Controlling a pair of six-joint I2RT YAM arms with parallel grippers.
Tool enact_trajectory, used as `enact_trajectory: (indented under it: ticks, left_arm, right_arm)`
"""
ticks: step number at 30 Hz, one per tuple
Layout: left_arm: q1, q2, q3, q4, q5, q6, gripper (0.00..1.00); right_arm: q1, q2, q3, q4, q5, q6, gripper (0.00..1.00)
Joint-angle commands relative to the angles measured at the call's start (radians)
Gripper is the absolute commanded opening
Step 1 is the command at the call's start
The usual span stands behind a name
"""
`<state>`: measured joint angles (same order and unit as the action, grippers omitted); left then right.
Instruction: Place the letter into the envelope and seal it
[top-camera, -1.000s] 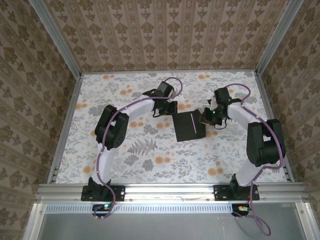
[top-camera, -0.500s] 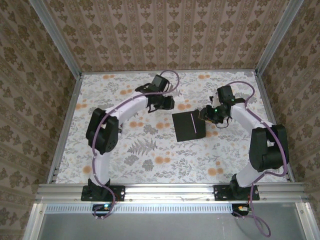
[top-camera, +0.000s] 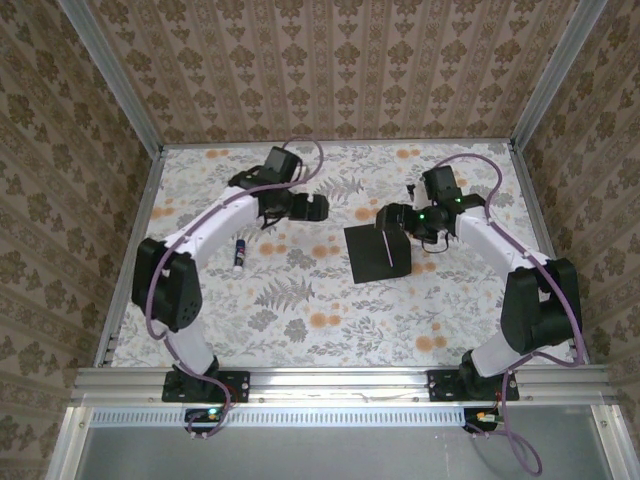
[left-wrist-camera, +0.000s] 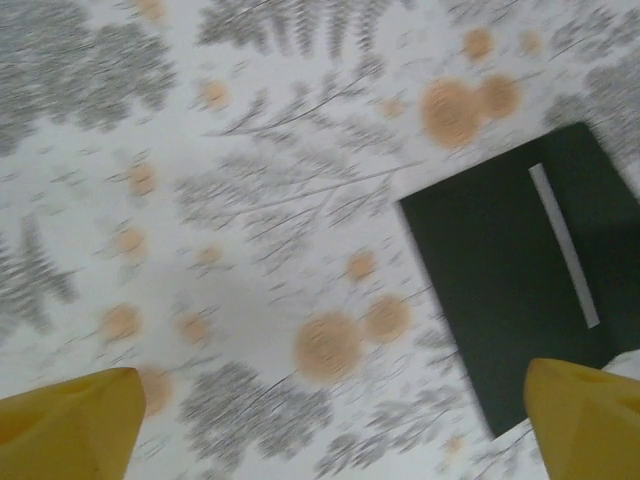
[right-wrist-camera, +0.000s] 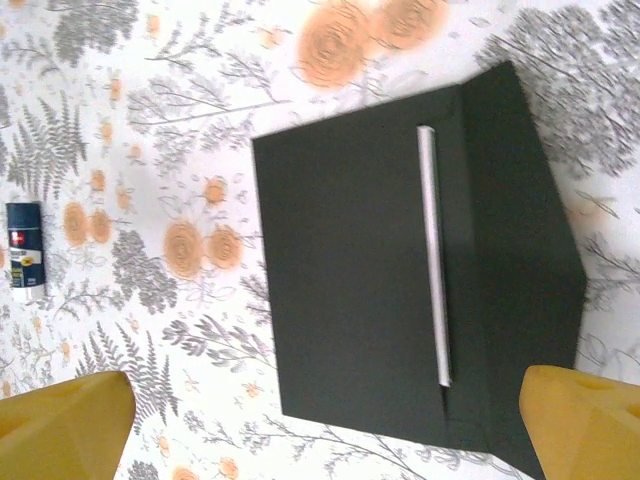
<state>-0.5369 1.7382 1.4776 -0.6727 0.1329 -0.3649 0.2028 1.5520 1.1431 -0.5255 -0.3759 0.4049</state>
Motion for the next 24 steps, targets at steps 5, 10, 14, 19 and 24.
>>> enact_trajectory:
  ticks: [5, 10, 14, 19, 24]
  left_arm:
    - [0.122, -0.178, -0.107, -0.2, -0.113, 0.043, 1.0]
    - [0.2, -0.235, -0.179, -0.256, -0.139, 0.047, 1.0]
    - [0.247, -0.244, -0.23, -0.269, -0.169, 0.057, 1.0]
    - [0.279, -0.224, -0.263, -0.258, -0.175, 0.054, 1.0]
    - [0.289, -0.163, -0.288, -0.22, -0.177, 0.028, 0.98]
  right_arm:
    - [0.054, -0.003, 0.063, 0.039, 0.035, 0.043, 1.0]
    - [0.091, 0.019, 0.079, 0.064, 0.026, 0.058, 1.0]
    - [0.107, 0.035, 0.09, 0.062, 0.028, 0.061, 1.0]
    - [0.116, 0.037, 0.085, 0.073, 0.021, 0.07, 1.0]
    - [0.145, 0.037, 0.064, 0.107, 0.021, 0.101, 1.0]
